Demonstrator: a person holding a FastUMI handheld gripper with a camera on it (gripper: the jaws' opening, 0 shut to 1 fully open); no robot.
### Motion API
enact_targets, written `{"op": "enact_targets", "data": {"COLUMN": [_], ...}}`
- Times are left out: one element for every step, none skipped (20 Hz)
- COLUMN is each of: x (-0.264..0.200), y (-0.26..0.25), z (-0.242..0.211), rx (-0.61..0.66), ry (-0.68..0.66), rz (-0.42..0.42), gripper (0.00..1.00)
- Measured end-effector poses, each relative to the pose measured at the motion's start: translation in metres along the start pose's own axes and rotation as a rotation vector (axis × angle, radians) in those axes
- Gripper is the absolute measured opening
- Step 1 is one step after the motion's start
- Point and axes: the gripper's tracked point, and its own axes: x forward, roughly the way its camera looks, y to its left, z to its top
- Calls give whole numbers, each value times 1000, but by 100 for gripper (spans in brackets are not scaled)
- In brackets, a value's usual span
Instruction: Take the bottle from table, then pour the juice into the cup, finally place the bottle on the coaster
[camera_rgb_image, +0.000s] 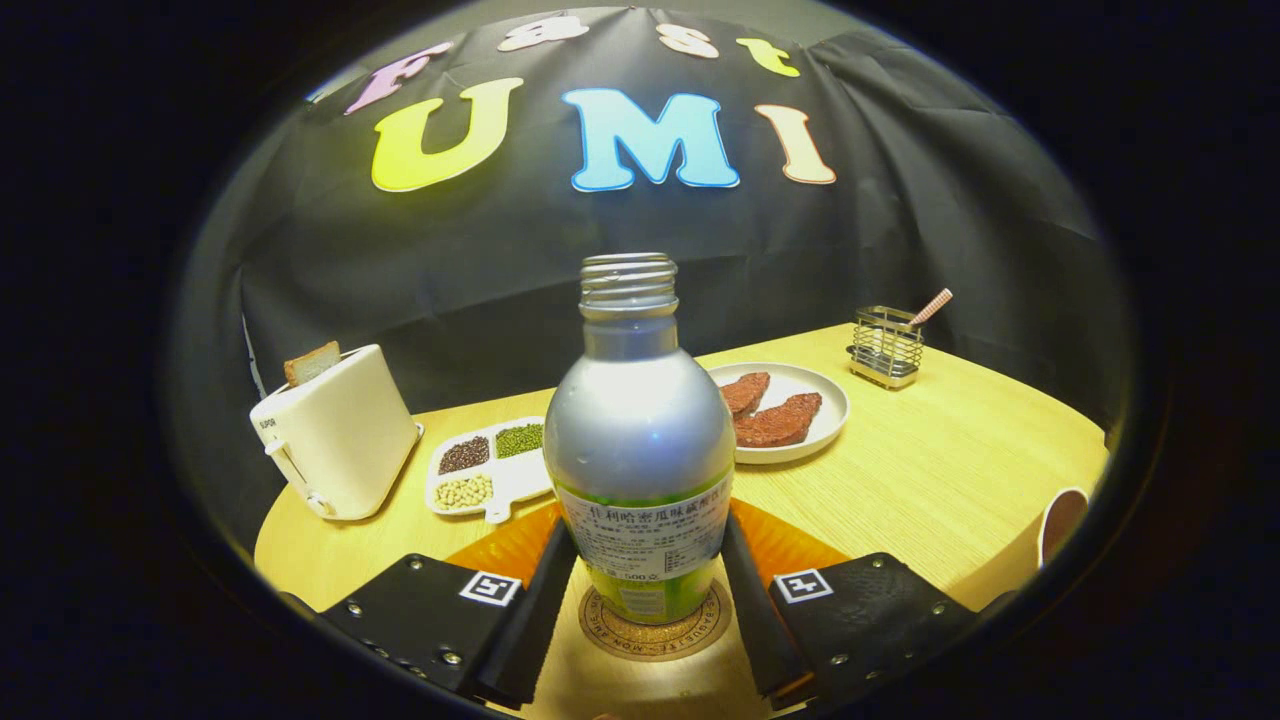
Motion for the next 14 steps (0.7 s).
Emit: {"op": "enact_targets", "data": {"x": [2,2,2,3,2,0,0,-1,-1,-1,-3,-1,-6,-6], "y": [0,1,2,1,3,2,3,5,6,7,11,13,15,16], "z": [-2,-7,-5,-8,-6,-6,-7,-8,-10,-14,-15,-18,-17,-17], "rx": [-10,-17,-31,-34,-38,-38,-40,-41,-40,-41,-42,-46,-52,-59], "ry": [3,13,-3,3,2,5,6,6,16,25,28,30,29,25], "rz": [0,5,1,-1,-2,-1,-1,3,8,10,22,23,28,29], "gripper": [78,78,78,78,78,79,79,79,80,82,82,91,99,99]}}
